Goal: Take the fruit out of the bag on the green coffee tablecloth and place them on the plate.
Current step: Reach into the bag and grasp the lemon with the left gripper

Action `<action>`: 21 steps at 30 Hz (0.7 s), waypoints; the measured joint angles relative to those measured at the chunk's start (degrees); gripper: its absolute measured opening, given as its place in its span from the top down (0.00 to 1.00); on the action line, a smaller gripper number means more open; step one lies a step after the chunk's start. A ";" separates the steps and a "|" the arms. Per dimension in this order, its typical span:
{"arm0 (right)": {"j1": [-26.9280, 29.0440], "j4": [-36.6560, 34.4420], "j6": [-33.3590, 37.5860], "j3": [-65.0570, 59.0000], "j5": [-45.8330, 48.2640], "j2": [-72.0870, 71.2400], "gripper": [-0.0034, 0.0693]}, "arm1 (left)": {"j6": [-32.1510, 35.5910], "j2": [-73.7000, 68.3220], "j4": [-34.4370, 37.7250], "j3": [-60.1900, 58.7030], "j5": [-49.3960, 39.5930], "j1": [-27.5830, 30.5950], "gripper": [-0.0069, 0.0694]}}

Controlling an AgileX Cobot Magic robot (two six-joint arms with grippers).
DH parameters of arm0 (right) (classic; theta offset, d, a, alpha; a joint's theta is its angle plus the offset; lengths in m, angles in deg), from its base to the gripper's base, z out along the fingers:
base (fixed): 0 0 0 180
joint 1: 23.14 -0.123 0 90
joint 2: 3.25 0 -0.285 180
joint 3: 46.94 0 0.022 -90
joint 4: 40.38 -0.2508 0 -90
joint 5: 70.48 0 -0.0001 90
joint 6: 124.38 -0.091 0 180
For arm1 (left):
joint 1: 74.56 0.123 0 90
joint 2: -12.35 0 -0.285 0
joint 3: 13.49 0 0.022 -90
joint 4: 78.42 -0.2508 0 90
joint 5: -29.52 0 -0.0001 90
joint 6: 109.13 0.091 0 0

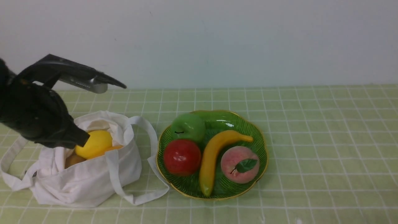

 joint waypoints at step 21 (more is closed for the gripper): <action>0.00 0.00 0.00 0.00 0.00 0.00 0.97 | 7.57 -22.64 -2.27 9.35 12.51 0.00 0.32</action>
